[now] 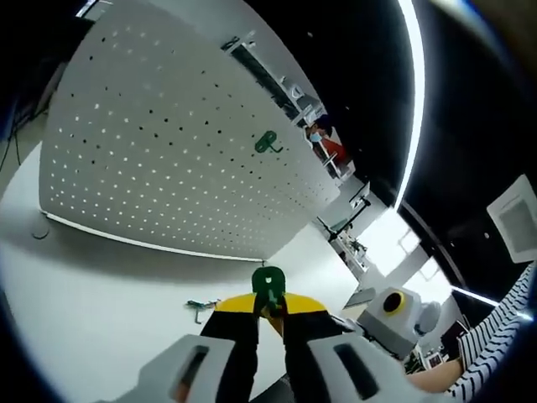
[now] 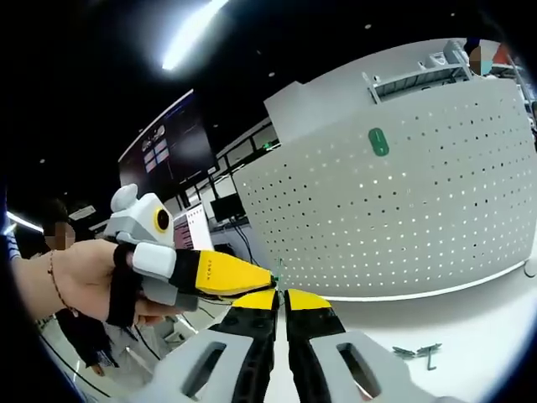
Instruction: Insert the hook assembly into the mounting plate slot until the hook locks in place.
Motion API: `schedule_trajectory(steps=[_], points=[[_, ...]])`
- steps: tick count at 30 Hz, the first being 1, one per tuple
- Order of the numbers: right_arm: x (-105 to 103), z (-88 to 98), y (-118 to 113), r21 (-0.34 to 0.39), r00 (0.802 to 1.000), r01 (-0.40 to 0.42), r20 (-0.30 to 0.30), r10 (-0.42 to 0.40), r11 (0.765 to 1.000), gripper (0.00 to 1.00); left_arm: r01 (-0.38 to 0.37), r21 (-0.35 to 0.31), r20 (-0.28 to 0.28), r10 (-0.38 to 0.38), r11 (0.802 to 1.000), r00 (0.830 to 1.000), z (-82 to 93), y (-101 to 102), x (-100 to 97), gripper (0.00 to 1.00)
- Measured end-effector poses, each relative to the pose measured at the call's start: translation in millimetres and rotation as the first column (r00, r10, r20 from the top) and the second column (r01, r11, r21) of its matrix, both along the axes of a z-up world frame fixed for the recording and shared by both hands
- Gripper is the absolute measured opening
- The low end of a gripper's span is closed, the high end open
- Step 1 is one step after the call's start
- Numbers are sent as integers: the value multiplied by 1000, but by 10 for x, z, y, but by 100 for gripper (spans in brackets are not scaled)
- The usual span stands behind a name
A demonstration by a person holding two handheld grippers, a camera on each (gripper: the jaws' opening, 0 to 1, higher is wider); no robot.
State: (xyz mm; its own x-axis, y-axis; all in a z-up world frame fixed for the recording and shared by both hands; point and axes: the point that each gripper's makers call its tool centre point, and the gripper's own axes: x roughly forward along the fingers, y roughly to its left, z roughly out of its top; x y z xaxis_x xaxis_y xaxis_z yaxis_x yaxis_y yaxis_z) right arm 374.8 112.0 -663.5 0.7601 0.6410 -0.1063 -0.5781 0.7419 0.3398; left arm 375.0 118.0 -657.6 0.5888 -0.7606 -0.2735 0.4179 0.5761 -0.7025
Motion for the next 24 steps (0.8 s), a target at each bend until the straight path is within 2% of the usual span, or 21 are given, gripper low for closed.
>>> schedule_trajectory(steps=[9,18,24], points=[[13,4,-22,-13,1000,9,19,-9,1000,0,-22,-91,-44,18,996,999,10,-39,23,5],[21,4,-43,-42,999,16,39,-14,999,0,-44,-135,-71,35,990,997,-6,-54,27,4],[17,-5,-44,-55,999,15,47,-13,998,0,-39,-121,-66,31,992,997,-17,-56,26,3]])
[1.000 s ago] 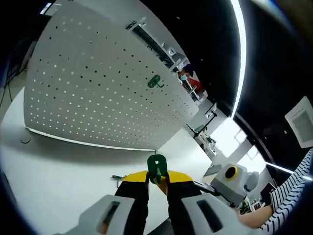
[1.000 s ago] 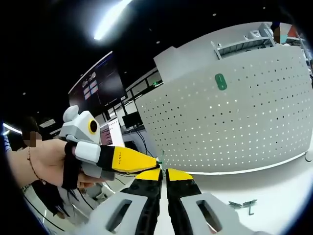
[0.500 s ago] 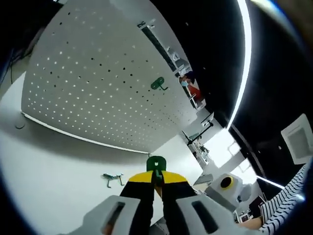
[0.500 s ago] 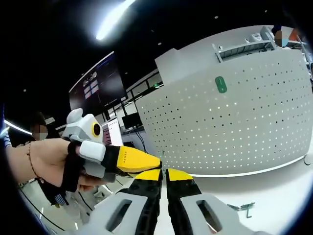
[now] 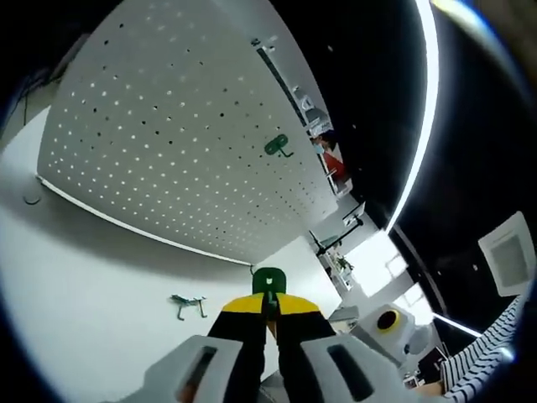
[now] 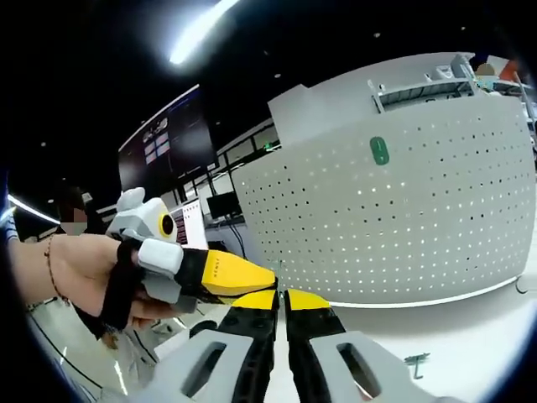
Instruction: Insert the hook assembly into the mounting plate slot until the hook locks in place.
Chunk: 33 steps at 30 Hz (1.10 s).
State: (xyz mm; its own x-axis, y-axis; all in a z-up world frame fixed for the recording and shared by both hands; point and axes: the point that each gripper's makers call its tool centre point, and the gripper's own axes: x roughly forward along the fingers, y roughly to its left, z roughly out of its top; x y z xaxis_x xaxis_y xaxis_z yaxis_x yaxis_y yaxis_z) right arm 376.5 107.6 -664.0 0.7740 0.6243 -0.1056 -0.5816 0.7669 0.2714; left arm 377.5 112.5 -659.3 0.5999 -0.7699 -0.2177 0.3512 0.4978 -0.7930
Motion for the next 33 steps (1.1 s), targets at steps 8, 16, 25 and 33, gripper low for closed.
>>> schedule_trajectory(steps=[8,16,25,33], points=[[4,-31,56,-37,1000,-20,-4,20,999,0,15,56,24,-16,998,1000,-25,48,1,2],[22,-18,73,-59,999,-44,-11,43,997,1,35,142,69,-45,989,997,7,53,18,1],[20,7,38,-87,999,-36,2,37,996,2,51,208,108,-75,977,991,26,8,31,1],[-52,52,-9,-103,999,-35,12,36,994,4,47,249,128,-80,968,989,10,15,21,1]])
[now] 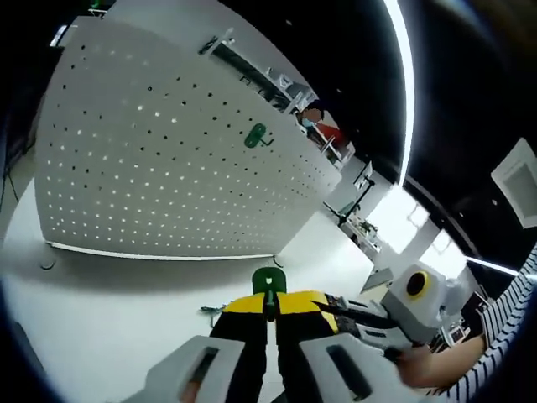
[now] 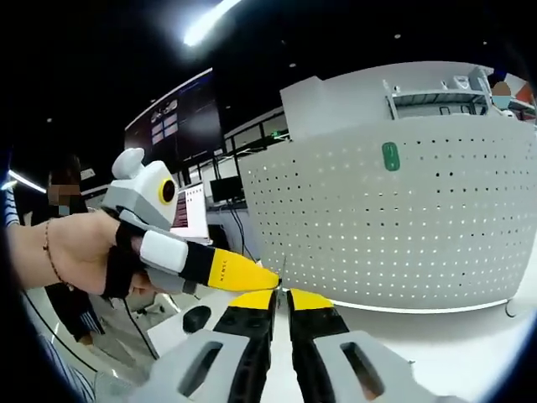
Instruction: Insert the hook assembly into the mounting plate slot until the hook locks in place.
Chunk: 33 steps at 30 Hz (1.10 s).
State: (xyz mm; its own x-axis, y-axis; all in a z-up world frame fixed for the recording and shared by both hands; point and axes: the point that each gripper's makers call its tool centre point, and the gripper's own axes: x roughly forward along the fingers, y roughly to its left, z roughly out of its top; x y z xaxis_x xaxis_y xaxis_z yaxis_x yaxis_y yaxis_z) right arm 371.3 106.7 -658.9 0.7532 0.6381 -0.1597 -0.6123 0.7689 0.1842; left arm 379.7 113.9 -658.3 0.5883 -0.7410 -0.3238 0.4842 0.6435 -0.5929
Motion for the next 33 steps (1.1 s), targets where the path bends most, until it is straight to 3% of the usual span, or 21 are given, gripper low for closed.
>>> schedule_trajectory(steps=[7,10,18,23,28,31,33], points=[[-94,1,-100,-29,1000,16,-2,-16,999,9,-1,55,22,0,998,1000,-64,28,-20,1],[-74,-18,-189,-27,999,50,-16,-51,998,12,-4,99,48,-1,995,999,-87,54,-5,1],[-54,-110,-463,-107,993,115,-27,-118,988,17,-61,195,146,33,979,989,-29,132,67,1],[-95,-223,-668,-131,985,155,-55,-164,979,19,-124,204,183,87,971,979,3,170,103,1],[-183,-437,-934,-199,971,195,-98,-218,960,21,-192,252,245,129,948,961,56,240,94,1],[-248,-458,-1038,-201,969,196,-109,-221,960,24,-225,207,242,173,952,955,110,247,98,1],[-294,-478,-1103,-209,969,194,-114,-221,958,28,-232,220,252,175,947,952,135,234,68,1]])
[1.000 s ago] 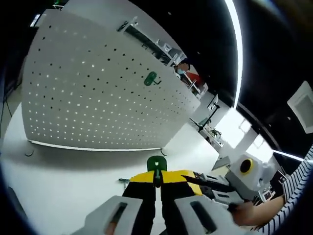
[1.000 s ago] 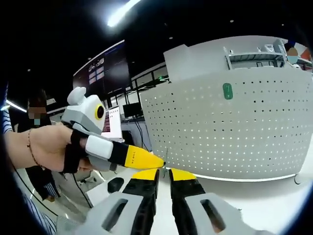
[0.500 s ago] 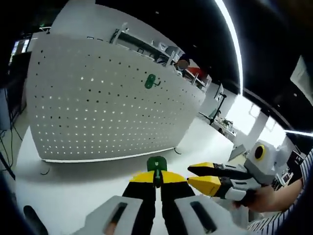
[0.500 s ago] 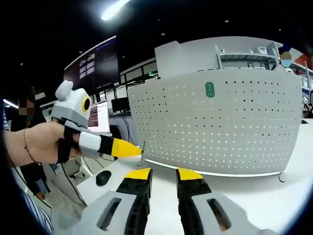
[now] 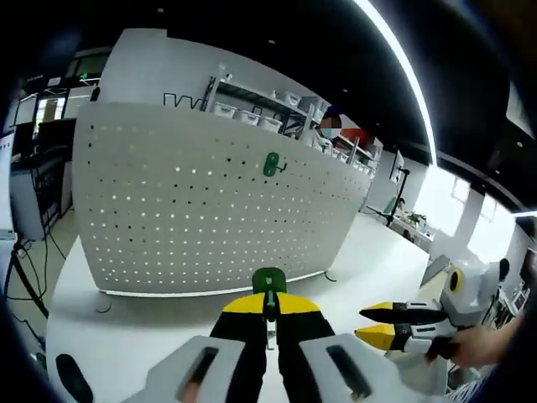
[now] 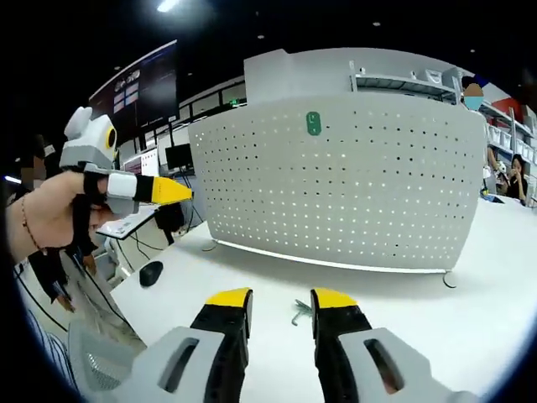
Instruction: Insert the hook assembly into the mounting plate slot until the hook locks in place.
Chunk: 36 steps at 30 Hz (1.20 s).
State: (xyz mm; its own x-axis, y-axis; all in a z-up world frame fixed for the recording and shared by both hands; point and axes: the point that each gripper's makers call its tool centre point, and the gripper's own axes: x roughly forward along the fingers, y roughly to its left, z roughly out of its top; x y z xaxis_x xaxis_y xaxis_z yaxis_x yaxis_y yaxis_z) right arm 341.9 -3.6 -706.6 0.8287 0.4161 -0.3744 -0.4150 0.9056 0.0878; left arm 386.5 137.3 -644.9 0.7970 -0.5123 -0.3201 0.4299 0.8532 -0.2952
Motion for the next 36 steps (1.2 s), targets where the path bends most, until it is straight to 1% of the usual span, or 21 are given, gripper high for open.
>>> schedule_trajectory(steps=[2,4,5,7,11,13,16,17,20,24,26,28,31,36], points=[[-41,-20,-77,-19,1000,3,-6,-3,1000,30,-13,19,24,13,1000,1000,48,-2,-23,1],[-66,-30,-131,-23,1000,7,-10,-7,1000,29,-26,29,42,24,999,999,87,-5,-28,1],[-82,-37,-160,-24,1000,9,-17,-9,1000,30,-27,32,41,26,999,999,88,-3,-28,1],[-119,-41,-219,-24,1000,12,-26,-12,1000,30,-56,39,44,55,998,998,94,34,-12,1],[-203,-41,-315,-47,999,8,-32,-10,999,29,-121,29,71,119,992,990,181,76,9,1],[-243,-61,-347,-54,999,-1,-51,-2,999,29,-140,26,80,138,990,987,240,65,8,1],[-276,-61,-379,-57,998,-11,-57,8,998,29,-159,51,112,153,986,982,328,38,24,1],[-285,-80,-390,-70,998,-19,-63,15,997,29,-167,58,121,159,984,980,346,36,36,1],[-307,-116,-412,-73,997,-29,-79,24,997,29,-202,68,157,190,977,969,415,34,89,1],[-340,-169,-450,-85,995,-45,-91,38,995,29,-240,73,181,224,968,958,428,23,175,1],[-354,-190,-472,-94,994,-54,-98,45,994,29,-239,73,179,223,968,958,403,-22,224,1],[-356,-193,-500,-98,995,-55,-91,46,994,29,-242,73,181,226,967,957,377,-60,265,1],[-354,-253,-541,-111,993,-63,-105,51,992,29,-254,83,191,235,964,953,355,-90,310,1],[-370,-334,-625,-104,990,-53,-134,38,993,30,-263,108,193,239,959,952,312,-100,411,1]])
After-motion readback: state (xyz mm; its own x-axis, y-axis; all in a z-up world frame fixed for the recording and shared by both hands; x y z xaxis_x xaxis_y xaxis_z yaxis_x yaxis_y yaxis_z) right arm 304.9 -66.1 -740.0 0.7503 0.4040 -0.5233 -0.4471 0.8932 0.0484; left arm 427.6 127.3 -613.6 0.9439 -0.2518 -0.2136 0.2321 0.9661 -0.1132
